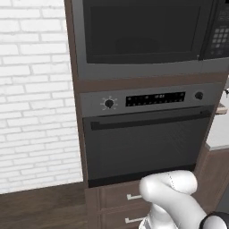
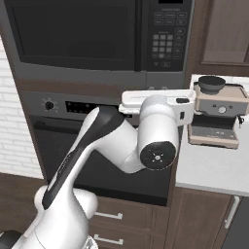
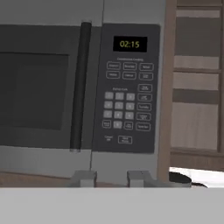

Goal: Open the microwave, place the bowl with waffle inside the microwave, then close the microwave door and turn it on.

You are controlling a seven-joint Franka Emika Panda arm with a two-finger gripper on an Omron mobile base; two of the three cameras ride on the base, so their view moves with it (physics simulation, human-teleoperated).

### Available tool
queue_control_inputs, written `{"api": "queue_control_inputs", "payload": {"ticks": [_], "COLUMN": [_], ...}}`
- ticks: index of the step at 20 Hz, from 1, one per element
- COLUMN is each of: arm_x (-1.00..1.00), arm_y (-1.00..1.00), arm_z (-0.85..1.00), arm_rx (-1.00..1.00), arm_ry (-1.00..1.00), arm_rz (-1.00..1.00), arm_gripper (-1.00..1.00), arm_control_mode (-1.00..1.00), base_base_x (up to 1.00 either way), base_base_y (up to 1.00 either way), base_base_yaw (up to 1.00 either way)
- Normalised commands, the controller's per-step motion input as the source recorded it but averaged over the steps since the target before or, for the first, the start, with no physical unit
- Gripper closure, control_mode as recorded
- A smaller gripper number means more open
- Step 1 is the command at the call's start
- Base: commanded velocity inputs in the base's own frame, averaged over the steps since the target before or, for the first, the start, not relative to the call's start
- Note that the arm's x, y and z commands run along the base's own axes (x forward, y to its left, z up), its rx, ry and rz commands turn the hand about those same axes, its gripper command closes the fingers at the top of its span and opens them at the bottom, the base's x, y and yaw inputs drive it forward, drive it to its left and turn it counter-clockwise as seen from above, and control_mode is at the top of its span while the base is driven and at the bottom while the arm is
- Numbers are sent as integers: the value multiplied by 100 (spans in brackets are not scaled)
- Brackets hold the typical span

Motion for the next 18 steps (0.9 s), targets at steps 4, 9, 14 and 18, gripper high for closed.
{"api": "queue_control_inputs", "payload": {"ticks": [4, 9, 14, 18], "arm_x": [44, 51, 48, 19], "arm_y": [-2, -21, -56, -33], "arm_z": [-2, 7, 38, 39], "arm_rx": [-16, -16, -14, -12], "arm_ry": [-6, 0, 6, 9], "arm_rz": [4, 18, 27, 19], "arm_gripper": [100, 100, 100, 100], "arm_control_mode": [-100, -100, -100, -100], "base_base_x": [0, 0, 0, 0], "base_base_y": [0, 0, 0, 0], "base_base_yaw": [0, 0, 0, 0]}}
